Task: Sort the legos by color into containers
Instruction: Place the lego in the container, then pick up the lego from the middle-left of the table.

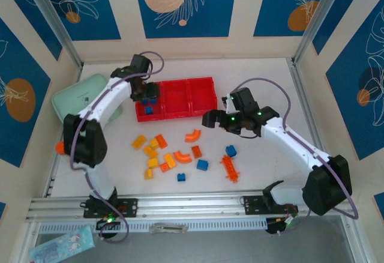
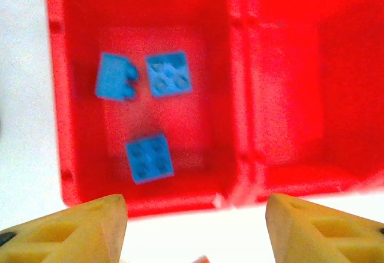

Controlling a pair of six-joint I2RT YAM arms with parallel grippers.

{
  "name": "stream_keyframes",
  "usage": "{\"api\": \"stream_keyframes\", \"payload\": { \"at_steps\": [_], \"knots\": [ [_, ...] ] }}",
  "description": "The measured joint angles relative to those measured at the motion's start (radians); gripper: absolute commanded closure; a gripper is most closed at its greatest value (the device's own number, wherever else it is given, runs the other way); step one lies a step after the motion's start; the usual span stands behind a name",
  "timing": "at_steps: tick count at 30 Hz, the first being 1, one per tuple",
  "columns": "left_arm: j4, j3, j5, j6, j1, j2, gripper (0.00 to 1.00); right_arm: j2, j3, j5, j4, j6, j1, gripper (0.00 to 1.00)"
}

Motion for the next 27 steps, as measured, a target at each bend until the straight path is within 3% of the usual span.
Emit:
{"api": "stream_keyframes", "payload": {
  "at_steps": [6,13,18,27],
  "knots": [
    [0.025,-0.208,0.031,-0.094,-0.227,-0.192,0.37,-0.098,-0.075,0.006,-0.092,-0.005,-0.039,0.01],
    [0.053,-0.313,0.048,-0.232,-0.481,-0.207,0.37,-0.292,-0.219,-0.006,-0.182,0.026,-0.138,0.01],
    [0.074,-0.317,0.048,-0.301,-0.598,-0.175,0.37,-0.387,-0.282,-0.037,-0.224,0.047,-0.191,0.01],
    [0.069,-0.278,0.059,-0.365,-0.74,0.002,0.29,-0.4,-0.296,-0.078,-0.254,0.05,-0.243,0.01]
  ]
}}
